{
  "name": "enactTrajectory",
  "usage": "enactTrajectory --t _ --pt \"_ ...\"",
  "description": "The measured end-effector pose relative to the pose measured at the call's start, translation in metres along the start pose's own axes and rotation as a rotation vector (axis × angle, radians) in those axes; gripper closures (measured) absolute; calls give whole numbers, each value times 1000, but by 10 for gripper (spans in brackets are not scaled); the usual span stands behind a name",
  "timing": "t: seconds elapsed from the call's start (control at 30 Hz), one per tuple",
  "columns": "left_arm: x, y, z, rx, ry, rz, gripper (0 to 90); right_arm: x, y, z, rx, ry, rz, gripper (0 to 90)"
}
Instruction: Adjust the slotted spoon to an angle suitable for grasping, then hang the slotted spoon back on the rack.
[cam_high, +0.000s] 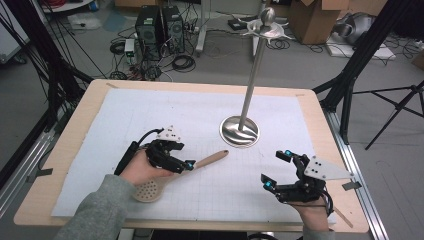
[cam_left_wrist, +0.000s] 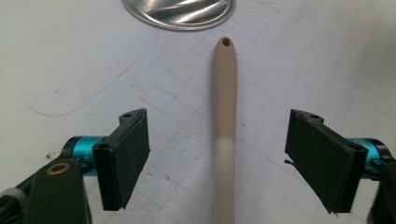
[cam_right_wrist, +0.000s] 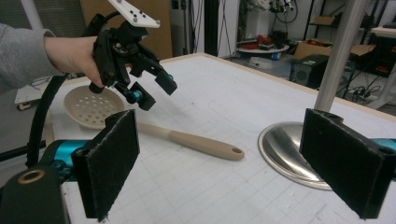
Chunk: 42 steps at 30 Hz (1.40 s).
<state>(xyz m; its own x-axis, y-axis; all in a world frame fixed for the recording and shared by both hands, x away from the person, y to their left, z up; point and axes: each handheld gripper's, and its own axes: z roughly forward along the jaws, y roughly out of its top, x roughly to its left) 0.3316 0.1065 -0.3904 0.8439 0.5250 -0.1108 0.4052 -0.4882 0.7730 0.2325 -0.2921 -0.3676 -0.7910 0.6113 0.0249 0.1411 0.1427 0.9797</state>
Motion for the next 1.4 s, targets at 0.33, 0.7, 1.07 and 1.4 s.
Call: enactTrajectory --t 0.33,0.7,1.07,1.4 --pt "-10 1 -6 28 -3 62 160 0 0 3 4 7 -5 110" --pt "-12 -5 -6 45 -3 88 169 0 1 8 11 26 -5 110" --pt "-12 -10 -1 98 -2 117 202 0 0 9 13 34 -1 110" --pt "-10 -17 3 121 -26 108 214 1 0 13 26 60 -9 112"
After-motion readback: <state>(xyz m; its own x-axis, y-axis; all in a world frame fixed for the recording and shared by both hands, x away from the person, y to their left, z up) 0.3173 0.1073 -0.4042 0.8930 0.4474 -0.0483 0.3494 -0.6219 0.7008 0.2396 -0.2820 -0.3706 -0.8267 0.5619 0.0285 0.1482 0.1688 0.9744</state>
